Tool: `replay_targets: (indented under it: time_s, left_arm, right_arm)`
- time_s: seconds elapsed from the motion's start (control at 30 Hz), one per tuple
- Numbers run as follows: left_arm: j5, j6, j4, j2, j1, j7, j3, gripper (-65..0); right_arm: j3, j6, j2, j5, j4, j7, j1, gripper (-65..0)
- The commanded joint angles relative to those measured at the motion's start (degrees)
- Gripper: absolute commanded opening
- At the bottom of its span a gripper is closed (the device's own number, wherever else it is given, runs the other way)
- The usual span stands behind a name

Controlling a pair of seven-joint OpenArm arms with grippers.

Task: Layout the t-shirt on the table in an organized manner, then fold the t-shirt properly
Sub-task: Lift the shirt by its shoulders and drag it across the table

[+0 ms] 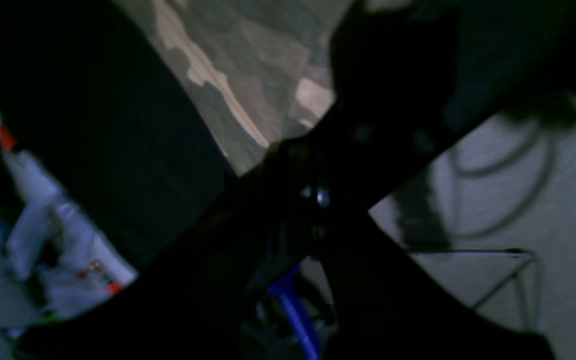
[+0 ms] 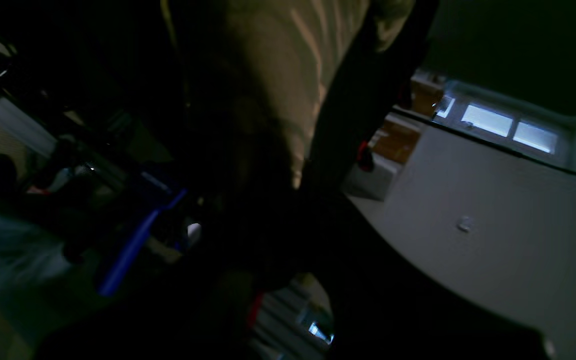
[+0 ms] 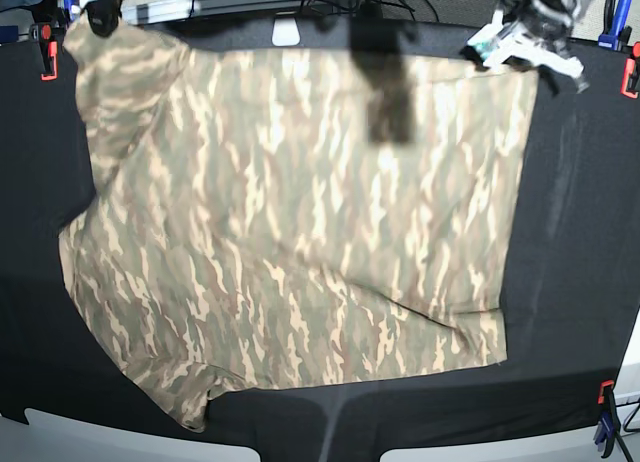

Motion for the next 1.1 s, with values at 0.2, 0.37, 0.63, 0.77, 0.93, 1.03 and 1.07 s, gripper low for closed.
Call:
replay_targets:
  time_s: [0.2, 0.37, 0.63, 0.77, 0.93, 1.03, 1.07]
  left_arm:
    - [5.3, 2.8, 1.0, -1.0, 4.5, 1.7, -0.2, -65.0]
    - [7.7, 7.1, 1.2, -4.4, 7.6, 3.5, -0.3, -65.0]
    - [9.9, 8.7, 4.0, -6.1, 11.0, 3.4, -0.2, -65.0]
    - [9.9, 8.7, 6.1, -6.2, 10.2, 2.1, -0.3, -65.0]
    - [9.9, 8.8, 7.0, -6.2, 7.6, 1.3, -0.2, -65.0]
    - [9.6, 8.8, 7.0, -6.2, 6.3, 1.2, -0.2, -65.0]
    - [9.4, 8.8, 7.0, -6.1, 5.7, 1.1, -0.2, -65.0]
  right_arm:
    - [0.2, -1.4, 0.6, -6.0, 1.0, -2.6, -5.4, -65.0]
    - [0.2, -1.4, 0.7, -6.8, 1.2, -2.6, -8.7, -65.0]
    - [0.2, -1.4, 1.7, -11.1, 5.7, -5.6, -15.1, -65.0]
    - [0.2, -1.4, 1.9, -12.7, 9.3, -6.5, -15.0, -65.0]
    - [2.1, -1.5, 1.9, -10.6, 12.2, -4.8, -14.8, -65.0]
    - [5.2, -1.5, 1.9, -4.9, 12.2, -1.0, -14.8, -65.0]
    - [6.6, -1.5, 1.9, -3.3, 12.2, 0.3, -14.7, -65.0]
